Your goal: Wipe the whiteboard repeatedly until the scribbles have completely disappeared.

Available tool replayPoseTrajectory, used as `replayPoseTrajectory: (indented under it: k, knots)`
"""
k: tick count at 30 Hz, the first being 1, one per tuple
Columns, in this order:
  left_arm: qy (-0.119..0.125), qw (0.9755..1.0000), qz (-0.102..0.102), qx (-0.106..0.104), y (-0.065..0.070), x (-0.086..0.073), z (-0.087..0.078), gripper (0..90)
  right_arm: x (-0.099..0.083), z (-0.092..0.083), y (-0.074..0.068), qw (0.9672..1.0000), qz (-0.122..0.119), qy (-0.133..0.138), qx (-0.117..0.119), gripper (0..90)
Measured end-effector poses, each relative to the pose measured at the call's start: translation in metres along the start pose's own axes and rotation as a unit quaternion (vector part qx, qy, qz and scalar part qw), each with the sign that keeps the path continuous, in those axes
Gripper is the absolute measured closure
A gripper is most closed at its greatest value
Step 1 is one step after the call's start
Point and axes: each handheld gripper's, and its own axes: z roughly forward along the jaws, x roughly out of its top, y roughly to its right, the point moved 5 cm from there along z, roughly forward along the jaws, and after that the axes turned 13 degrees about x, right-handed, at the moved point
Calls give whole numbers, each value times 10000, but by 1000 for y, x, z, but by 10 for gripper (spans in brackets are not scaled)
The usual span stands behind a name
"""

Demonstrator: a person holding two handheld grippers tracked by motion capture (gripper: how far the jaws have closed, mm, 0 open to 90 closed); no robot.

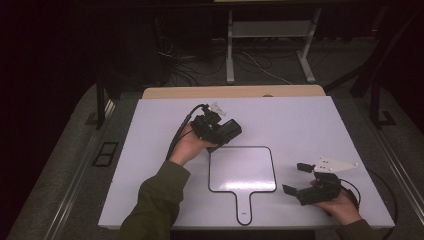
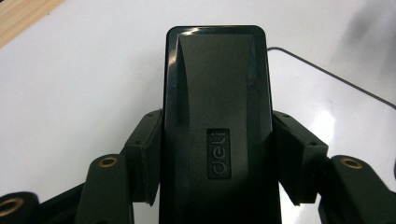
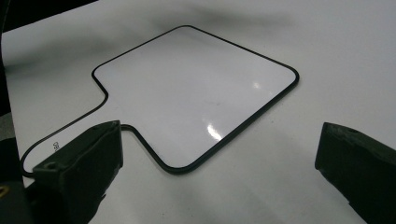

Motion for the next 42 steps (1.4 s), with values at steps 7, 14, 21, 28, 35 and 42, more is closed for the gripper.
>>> replayPoseTrajectory:
  k: [7,14,21,28,35,42]
  knots:
    - [-45,10000,-87,16,-6,15,14,393,0,1,0,10000,-12,7,7,0]
    - [-130,9999,36,93,-19,30,36,392,1,0,-1,10000,-7,29,54,0]
    - [-242,9996,64,135,-31,38,64,392,1,0,-1,9999,0,53,94,0]
    - [-292,9993,-120,176,-36,46,89,392,2,0,-2,9999,-10,67,121,0]
    - [-385,9989,-116,242,-38,50,110,391,2,-1,-1,9999,-8,79,125,0]
    - [-548,9980,-72,295,-37,50,127,389,2,-1,-1,9998,16,115,131,0]
